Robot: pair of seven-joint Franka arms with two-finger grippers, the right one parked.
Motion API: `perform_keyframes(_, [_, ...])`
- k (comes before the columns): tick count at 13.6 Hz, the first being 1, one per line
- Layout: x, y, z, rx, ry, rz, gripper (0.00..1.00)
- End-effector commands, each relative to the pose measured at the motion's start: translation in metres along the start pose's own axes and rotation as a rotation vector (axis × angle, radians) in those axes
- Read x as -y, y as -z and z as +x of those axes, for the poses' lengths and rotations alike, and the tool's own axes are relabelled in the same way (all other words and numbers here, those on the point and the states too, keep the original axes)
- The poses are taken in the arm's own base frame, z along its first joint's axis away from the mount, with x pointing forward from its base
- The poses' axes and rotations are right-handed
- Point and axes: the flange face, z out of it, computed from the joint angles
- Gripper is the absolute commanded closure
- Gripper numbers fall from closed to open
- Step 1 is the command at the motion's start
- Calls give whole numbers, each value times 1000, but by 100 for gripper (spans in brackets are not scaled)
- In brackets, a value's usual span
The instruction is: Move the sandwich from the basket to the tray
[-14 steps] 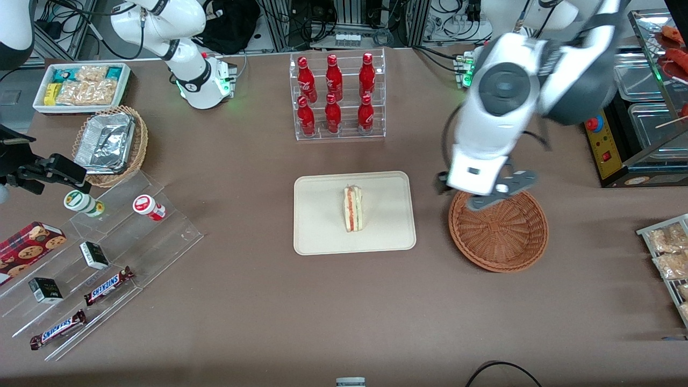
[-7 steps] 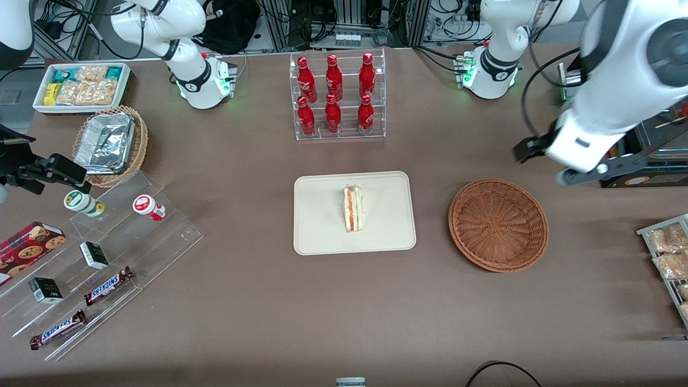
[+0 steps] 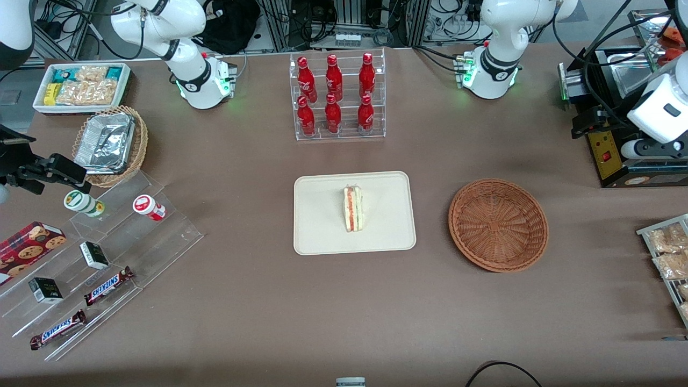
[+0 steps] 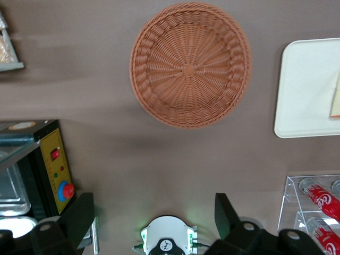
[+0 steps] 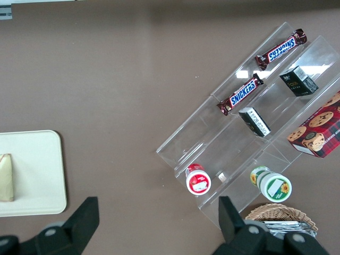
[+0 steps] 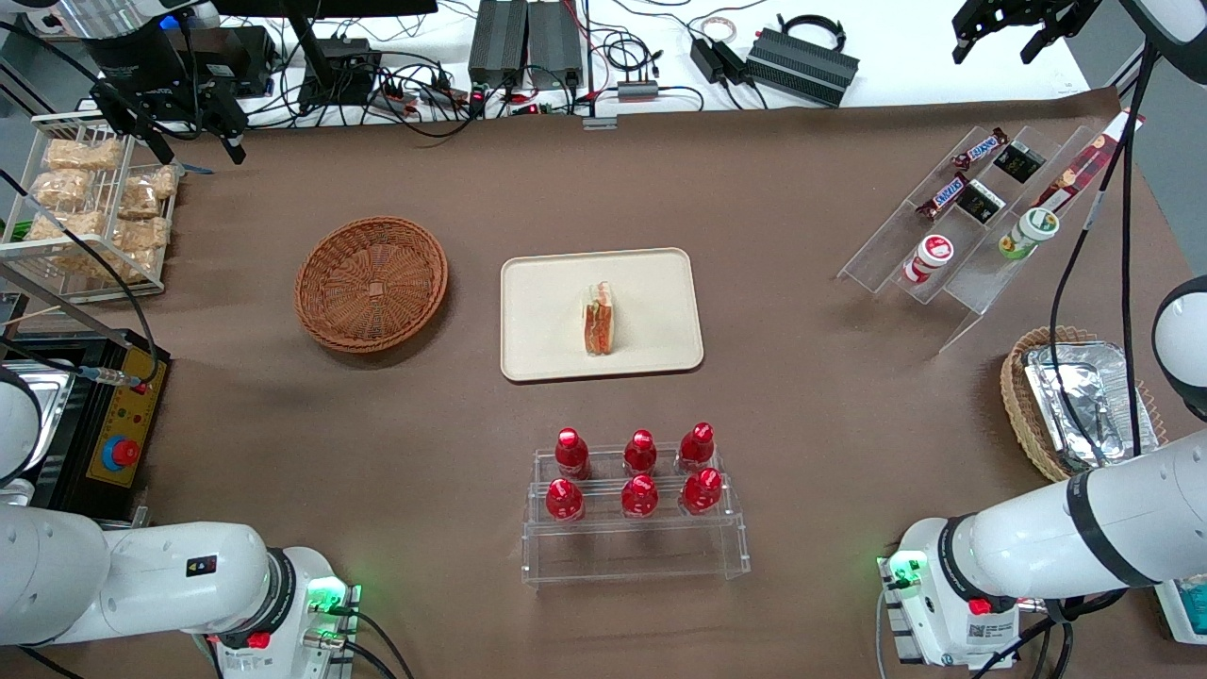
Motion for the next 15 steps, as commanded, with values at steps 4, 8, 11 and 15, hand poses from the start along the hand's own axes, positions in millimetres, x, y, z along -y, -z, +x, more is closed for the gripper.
perform_keyframes(4, [-14, 20, 22, -48, -34, -8, 0])
perform_keyframes(8, [-6, 24, 20, -55, -17, 11, 0])
perform_keyframes(11, [-4, 28, 17, -61, -4, 29, 0])
perform_keyframes(15, [2, 29, 14, -59, -12, 33, 0])
